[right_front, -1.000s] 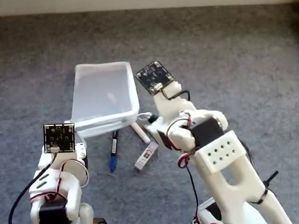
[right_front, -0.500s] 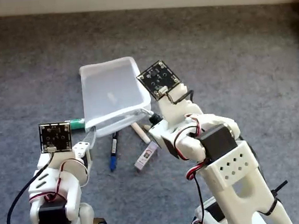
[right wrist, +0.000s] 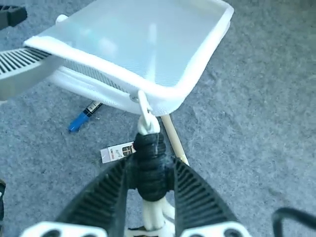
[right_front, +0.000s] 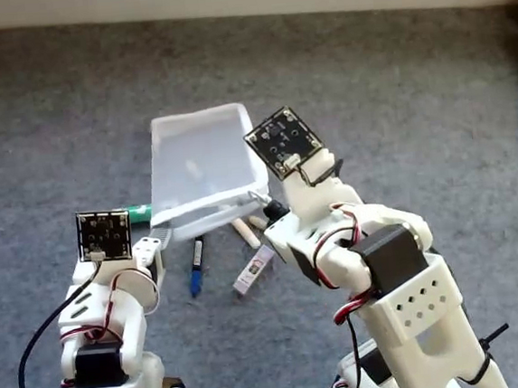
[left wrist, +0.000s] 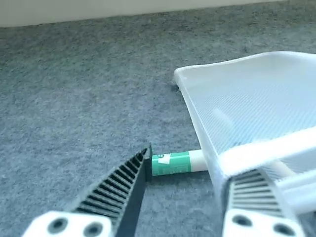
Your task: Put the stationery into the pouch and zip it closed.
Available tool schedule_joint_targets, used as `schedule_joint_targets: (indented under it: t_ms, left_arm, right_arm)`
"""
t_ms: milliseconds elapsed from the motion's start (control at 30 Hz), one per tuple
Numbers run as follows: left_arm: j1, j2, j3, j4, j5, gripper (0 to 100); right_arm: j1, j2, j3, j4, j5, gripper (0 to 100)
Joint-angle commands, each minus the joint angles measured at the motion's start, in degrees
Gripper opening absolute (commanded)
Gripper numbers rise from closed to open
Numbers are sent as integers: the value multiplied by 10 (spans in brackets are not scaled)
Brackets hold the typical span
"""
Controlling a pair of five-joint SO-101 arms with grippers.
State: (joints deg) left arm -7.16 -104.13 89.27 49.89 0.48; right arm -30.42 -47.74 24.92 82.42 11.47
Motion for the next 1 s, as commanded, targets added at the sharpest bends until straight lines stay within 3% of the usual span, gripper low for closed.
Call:
schedule_joint_targets:
  t_ms: [0,100,400,533,633,967]
  left_arm:
    - [8,-1,-4,-20,7,242]
    - [8,-1,-3,-20,7,220]
    - [12,-1,-44,2,4,10]
    - [10,0,-98,66,4,6]
    - [9,0,-138,102,4,6]
    - [4,0,-208,131,4,6]
  right_arm:
    - [-26,-19,-36,5,-5,5]
    - [-43,-19,-37,15,-5,5]
    - [-41,-19,-38,26,-5,5]
    - [-36,-20,-56,40,-5,24]
    - [-7,-20,-93,80,-5,102]
    - [100,-20,-144,150,-2,190]
